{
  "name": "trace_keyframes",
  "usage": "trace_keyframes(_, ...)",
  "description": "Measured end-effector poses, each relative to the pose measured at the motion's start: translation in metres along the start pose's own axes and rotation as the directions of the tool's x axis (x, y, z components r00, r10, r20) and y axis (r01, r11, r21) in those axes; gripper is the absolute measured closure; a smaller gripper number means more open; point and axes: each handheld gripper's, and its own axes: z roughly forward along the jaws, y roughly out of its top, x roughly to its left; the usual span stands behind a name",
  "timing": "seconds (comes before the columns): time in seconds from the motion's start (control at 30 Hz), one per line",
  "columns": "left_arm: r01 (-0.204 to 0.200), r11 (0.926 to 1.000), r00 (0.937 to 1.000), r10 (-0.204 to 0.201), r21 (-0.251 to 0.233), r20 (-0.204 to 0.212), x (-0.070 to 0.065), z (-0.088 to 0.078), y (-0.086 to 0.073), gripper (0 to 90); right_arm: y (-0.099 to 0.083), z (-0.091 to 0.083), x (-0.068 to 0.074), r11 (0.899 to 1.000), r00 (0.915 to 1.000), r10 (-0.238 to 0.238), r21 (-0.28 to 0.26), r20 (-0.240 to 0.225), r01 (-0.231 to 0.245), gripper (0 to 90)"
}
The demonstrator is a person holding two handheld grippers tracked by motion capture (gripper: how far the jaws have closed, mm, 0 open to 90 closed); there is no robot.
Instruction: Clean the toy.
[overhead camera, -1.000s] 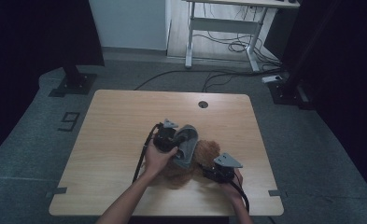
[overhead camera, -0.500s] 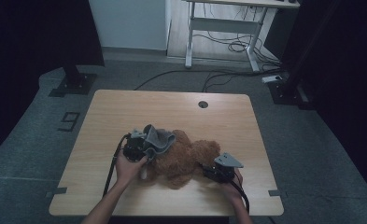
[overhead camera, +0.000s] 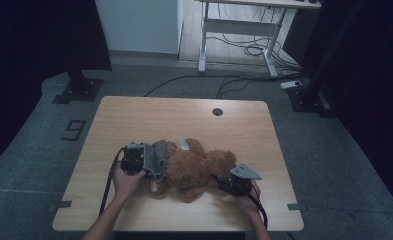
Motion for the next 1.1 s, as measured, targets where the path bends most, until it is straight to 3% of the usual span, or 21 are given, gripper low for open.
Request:
trace_keyframes(0.07, -0.015, 0.9994, 0.9997, 0.016, -0.030, 0.017, -0.008, -0.006, 0.008, 82.0, 0.000, 0.000, 0.000, 1.000, 1.0000, 0.000, 0.000, -0.001, 0.000, 34.7)
trace_keyframes(0.1, -0.035, 0.9978, 0.9989, 0.037, -0.055, 0.031, -0.017, -0.011, 0.017, 82.0, 0.000, 0.000, 0.000, 1.000, 1.0000, 0.001, 0.000, -0.001, -0.001, 34.6)
trace_keyframes(0.13, -0.084, 0.9925, 0.9944, 0.089, -0.089, 0.057, -0.039, -0.016, 0.032, 82.0, 0.000, 0.000, 0.000, 1.000, 1.0000, 0.000, 0.002, -0.001, 0.000, 34.6)
trace_keyframes(0.17, -0.084, 0.9925, 0.9944, 0.089, -0.089, 0.057, -0.039, -0.016, 0.032, 82.0, 0.000, 0.000, 0.000, 1.000, 1.0000, 0.000, 0.002, -0.001, 0.000, 34.6)
trace_keyframes(0.23, -0.131, 0.9863, 0.9869, 0.139, -0.100, 0.081, -0.062, -0.014, 0.045, 82.0, 0.000, 0.000, 0.000, 1.000, 1.0000, 0.001, 0.001, 0.000, -0.001, 34.6)
trace_keyframes(0.3, -0.174, 0.9806, 0.9771, 0.183, -0.091, 0.108, -0.085, -0.004, 0.055, 82.0, 0.000, 0.000, 0.000, 1.000, 1.0000, 0.000, 0.000, 0.001, 0.000, 34.6)
trace_keyframes(0.33, -0.212, 0.9741, 0.9672, 0.221, -0.078, 0.126, -0.108, 0.010, 0.062, 82.0, 0.000, 0.000, 0.000, 1.000, 1.0000, -0.001, 0.000, 0.000, 0.001, 34.5)
trace_keyframes(0.37, -0.212, 0.9741, 0.9672, 0.221, -0.078, 0.126, -0.108, 0.010, 0.062, 82.0, 0.000, 0.000, 0.000, 1.000, 1.0000, -0.001, 0.000, 0.000, 0.001, 34.5)
trace_keyframes(0.4, -0.238, 0.9686, 0.9576, 0.246, -0.073, 0.149, -0.128, 0.024, 0.066, 82.0, 0.000, 0.000, 0.000, 1.000, 1.0000, 0.000, -0.002, 0.001, 0.000, 34.5)
trace_keyframes(0.43, -0.238, 0.9686, 0.9576, 0.246, -0.073, 0.149, -0.128, 0.024, 0.066, 81.9, 0.000, 0.000, 0.000, 1.000, 1.0000, 0.000, -0.002, 0.001, 0.000, 34.5)
trace_keyframes(0.47, -0.267, 0.9617, 0.9461, 0.274, -0.064, 0.173, -0.148, 0.037, 0.070, 82.0, 0.000, 0.000, 0.000, 1.000, 1.0000, 0.000, -0.002, 0.000, 0.000, 34.5)
trace_keyframes(0.5, -0.267, 0.9617, 0.9461, 0.274, -0.064, 0.173, -0.148, 0.037, 0.070, 82.0, 0.000, 0.000, 0.000, 1.000, 1.0000, 0.000, 0.000, 0.000, 0.000, 34.5)
trace_keyframes(0.53, -0.292, 0.9545, 0.9373, 0.298, -0.060, 0.181, -0.166, 0.050, 0.072, 81.9, 0.000, 0.000, 0.000, 1.000, 1.0000, -0.001, -0.001, 0.000, 0.001, 34.5)
trace_keyframes(0.57, -0.292, 0.9545, 0.9373, 0.298, -0.060, 0.181, -0.166, 0.050, 0.072, 81.9, 0.000, 0.000, 0.000, 1.000, 1.0000, -0.001, -0.001, 0.000, 0.001, 34.5)
trace_keyframes(0.67, -0.309, 0.9502, 0.9281, 0.311, -0.042, 0.205, -0.186, 0.070, 0.072, 81.8, 0.000, 0.000, -0.001, 1.000, 1.0000, -0.005, -0.003, -0.001, 0.005, 34.4)
trace_keyframes(0.8, -0.306, 0.9520, 0.9323, 0.301, -0.009, 0.200, -0.197, 0.092, 0.068, 81.2, -0.001, 0.000, -0.002, 1.000, 0.9999, 0.011, 0.002, -0.005, -0.011, 34.2)
trace_keyframes(0.93, -0.308, 0.9512, 0.9347, 0.304, -0.006, 0.184, -0.193, 0.091, 0.066, 81.5, -0.001, 0.000, -0.002, 1.000, 0.9999, 0.014, 0.000, -0.005, -0.014, 34.1)
trace_keyframes(0.97, -0.321, 0.9471, 0.9372, 0.318, -0.003, 0.143, -0.188, 0.087, 0.065, 81.8, -0.001, 0.000, -0.001, 1.000, 1.0000, 0.007, 0.001, -0.004, -0.007, 34.1)
trace_keyframes(1.0, -0.321, 0.9471, 0.9372, 0.318, -0.003, 0.143, -0.188, 0.087, 0.065, 81.9, -0.001, 0.000, -0.001, 1.000, 1.0000, 0.007, 0.001, -0.004, -0.007, 34.1)
trace_keyframes(1.07, -0.319, 0.9476, 0.9444, 0.317, 0.012, 0.087, -0.174, 0.080, 0.063, 81.9, -0.001, 0.000, -0.002, 1.000, 1.0000, 0.006, 0.003, -0.006, -0.006, 34.0)
trace_keyframes(1.1, -0.319, 0.9476, 0.9444, 0.317, 0.012, 0.087, -0.174, 0.080, 0.063, 82.0, -0.001, 0.000, -0.002, 1.000, 1.0000, 0.007, 0.002, -0.005, -0.007, 34.0)
